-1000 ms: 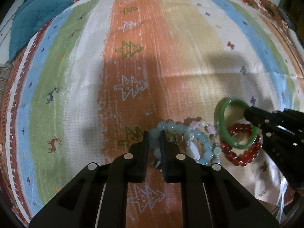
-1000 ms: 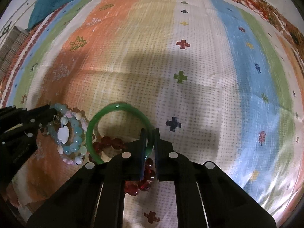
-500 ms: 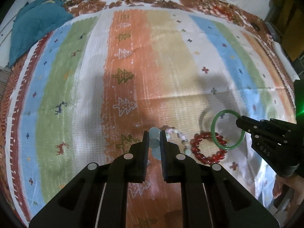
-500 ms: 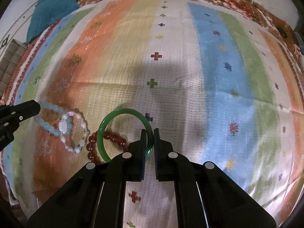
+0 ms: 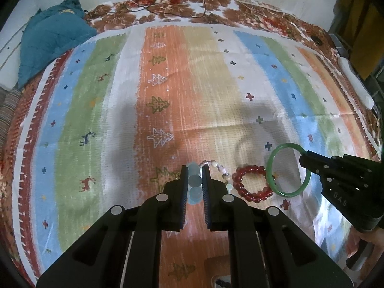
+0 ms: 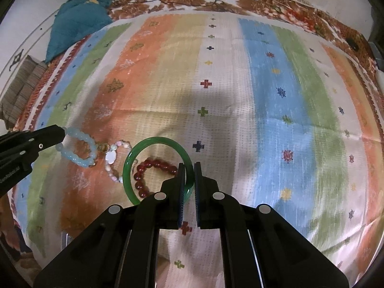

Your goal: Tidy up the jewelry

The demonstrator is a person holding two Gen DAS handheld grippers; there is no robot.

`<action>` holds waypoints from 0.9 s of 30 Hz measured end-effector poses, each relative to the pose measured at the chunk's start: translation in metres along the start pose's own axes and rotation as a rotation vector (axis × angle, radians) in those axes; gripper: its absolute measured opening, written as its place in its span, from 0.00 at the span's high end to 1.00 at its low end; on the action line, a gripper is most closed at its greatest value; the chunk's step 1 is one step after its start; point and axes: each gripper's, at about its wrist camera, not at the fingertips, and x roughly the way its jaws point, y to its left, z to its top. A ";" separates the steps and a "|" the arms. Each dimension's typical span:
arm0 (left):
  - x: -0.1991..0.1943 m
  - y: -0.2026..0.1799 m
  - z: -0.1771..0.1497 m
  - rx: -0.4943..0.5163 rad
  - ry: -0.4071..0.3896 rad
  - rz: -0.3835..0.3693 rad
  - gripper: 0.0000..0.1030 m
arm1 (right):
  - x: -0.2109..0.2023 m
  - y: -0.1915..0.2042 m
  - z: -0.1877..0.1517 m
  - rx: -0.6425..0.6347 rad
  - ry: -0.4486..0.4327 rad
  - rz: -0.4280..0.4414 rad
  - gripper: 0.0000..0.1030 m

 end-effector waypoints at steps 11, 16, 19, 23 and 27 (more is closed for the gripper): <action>-0.023 -0.007 -0.008 0.008 -0.037 0.001 0.90 | -0.017 0.009 -0.010 -0.016 -0.027 0.004 0.92; -0.035 -0.009 -0.013 0.008 -0.059 -0.007 0.90 | -0.023 0.013 -0.015 -0.024 -0.035 0.007 0.92; -0.041 -0.010 -0.016 0.008 -0.070 -0.015 0.90 | -0.029 0.015 -0.018 -0.026 -0.045 0.011 0.92; -0.049 -0.014 -0.022 0.013 -0.083 -0.023 0.90 | -0.039 0.016 -0.021 -0.023 -0.075 0.010 0.92; -0.058 -0.019 -0.029 0.022 -0.099 -0.032 0.89 | -0.049 0.017 -0.025 -0.021 -0.092 0.016 0.92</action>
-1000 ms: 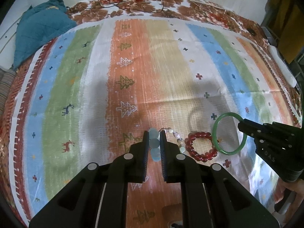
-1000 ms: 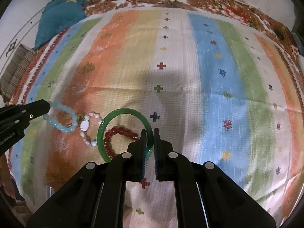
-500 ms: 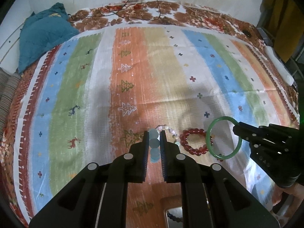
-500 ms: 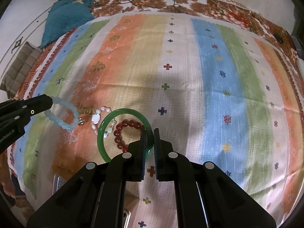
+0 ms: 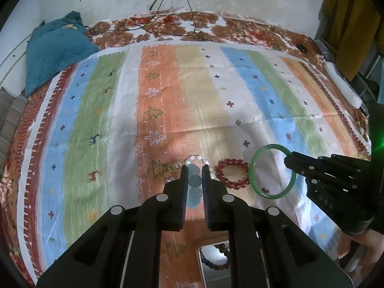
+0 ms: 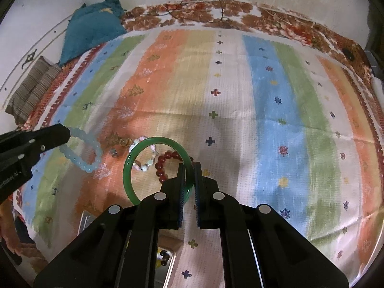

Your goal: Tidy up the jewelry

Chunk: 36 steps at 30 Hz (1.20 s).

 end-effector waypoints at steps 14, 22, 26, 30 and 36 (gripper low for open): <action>-0.030 -0.014 -0.019 0.025 -0.051 -0.037 0.89 | -0.021 0.004 -0.017 0.000 -0.030 0.017 0.92; -0.039 -0.019 -0.030 0.037 -0.065 -0.051 0.89 | -0.034 0.008 -0.027 -0.003 -0.047 0.022 0.92; -0.041 -0.020 -0.034 0.041 -0.065 -0.050 0.89 | -0.038 0.008 -0.035 -0.008 -0.047 0.026 0.92; -0.044 -0.022 -0.039 0.041 -0.068 -0.049 0.89 | -0.041 0.012 -0.041 -0.014 -0.044 0.028 0.92; -0.051 -0.022 -0.049 0.047 -0.080 -0.054 0.89 | -0.046 0.017 -0.051 -0.017 -0.041 0.038 0.92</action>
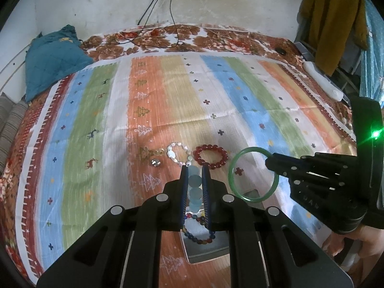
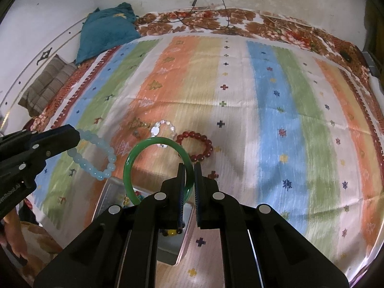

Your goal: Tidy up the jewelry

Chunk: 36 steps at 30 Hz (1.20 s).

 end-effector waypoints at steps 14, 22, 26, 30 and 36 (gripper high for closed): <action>-0.010 -0.010 -0.020 0.021 0.001 0.002 0.89 | -0.009 0.007 -0.015 -0.006 0.000 -0.002 0.92; -0.012 -0.011 -0.027 0.010 0.005 0.000 0.89 | -0.011 0.012 -0.024 -0.018 0.004 -0.005 0.92; -0.012 -0.012 -0.029 0.008 0.012 -0.003 0.89 | -0.010 0.013 -0.026 -0.023 0.009 -0.004 0.92; -0.008 -0.009 -0.030 -0.011 0.035 -0.007 0.89 | -0.008 0.013 -0.027 -0.020 0.022 0.005 0.92; -0.006 0.001 -0.028 -0.047 0.042 0.022 0.83 | -0.003 0.005 -0.027 0.017 0.055 -0.012 0.80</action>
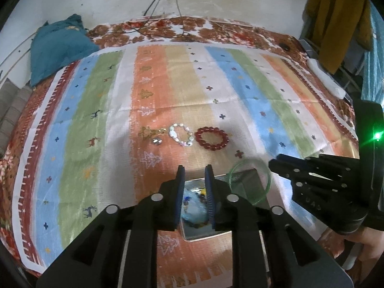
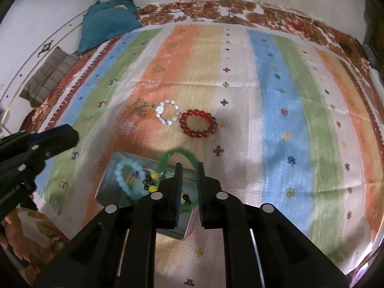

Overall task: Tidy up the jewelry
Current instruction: 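Lower both bracelets into the tin and open both tools, then move both open tools to the pearl bracelet, charm and red bracelet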

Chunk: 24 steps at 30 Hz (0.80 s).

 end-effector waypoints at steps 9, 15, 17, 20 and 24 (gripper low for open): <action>0.001 0.013 0.002 -0.030 0.005 0.035 0.69 | 0.003 -0.003 0.002 0.006 0.010 -0.006 0.70; 0.009 0.024 0.003 -0.041 0.032 0.065 0.61 | 0.009 -0.004 0.007 0.008 0.019 -0.011 0.59; 0.013 0.028 0.003 -0.047 0.045 0.077 0.59 | 0.012 -0.004 0.011 0.013 0.021 -0.013 0.58; 0.020 0.036 0.006 -0.057 0.066 0.099 0.58 | 0.017 -0.004 0.017 0.008 0.022 -0.020 0.55; 0.027 0.038 0.008 -0.047 0.088 0.117 0.53 | 0.022 -0.002 0.026 -0.007 0.018 -0.025 0.47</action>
